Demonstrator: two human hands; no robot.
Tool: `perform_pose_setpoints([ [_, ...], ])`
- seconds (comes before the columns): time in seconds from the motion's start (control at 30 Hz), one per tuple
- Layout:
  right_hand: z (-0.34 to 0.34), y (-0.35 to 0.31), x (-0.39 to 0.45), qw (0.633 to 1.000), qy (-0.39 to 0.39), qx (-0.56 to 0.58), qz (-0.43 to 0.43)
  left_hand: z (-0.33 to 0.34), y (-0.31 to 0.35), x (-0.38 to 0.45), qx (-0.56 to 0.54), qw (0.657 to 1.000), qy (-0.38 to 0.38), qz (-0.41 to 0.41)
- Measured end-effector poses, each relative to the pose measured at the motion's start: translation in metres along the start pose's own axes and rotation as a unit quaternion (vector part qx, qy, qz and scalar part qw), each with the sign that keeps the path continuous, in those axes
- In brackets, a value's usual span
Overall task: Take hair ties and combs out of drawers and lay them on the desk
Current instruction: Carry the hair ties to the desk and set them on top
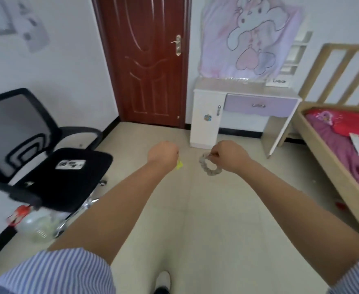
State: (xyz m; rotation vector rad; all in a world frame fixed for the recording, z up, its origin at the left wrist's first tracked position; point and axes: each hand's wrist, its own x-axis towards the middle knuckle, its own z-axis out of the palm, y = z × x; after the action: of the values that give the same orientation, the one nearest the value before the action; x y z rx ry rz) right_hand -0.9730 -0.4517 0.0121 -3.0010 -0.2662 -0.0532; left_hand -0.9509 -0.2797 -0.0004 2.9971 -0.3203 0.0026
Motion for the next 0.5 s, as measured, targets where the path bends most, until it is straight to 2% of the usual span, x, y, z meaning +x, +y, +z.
perform_pose_setpoints([
  [0.17, -0.006, 0.063, 0.127, 0.997, 0.002, 0.025, 0.067, 0.001, 0.000, 0.156, 0.000, 0.999, -0.008, 0.053],
  [0.33, -0.004, 0.128, 0.221, 0.986, -0.003, 0.063, 0.152, 0.012, 0.011, 0.303, -0.012, 0.993, -0.033, 0.110],
  [0.5, 0.005, 0.198, 0.323, 0.983, 0.001, 0.079, 0.167, 0.033, 0.044, 0.452, -0.022, 0.988, -0.037, 0.150],
])
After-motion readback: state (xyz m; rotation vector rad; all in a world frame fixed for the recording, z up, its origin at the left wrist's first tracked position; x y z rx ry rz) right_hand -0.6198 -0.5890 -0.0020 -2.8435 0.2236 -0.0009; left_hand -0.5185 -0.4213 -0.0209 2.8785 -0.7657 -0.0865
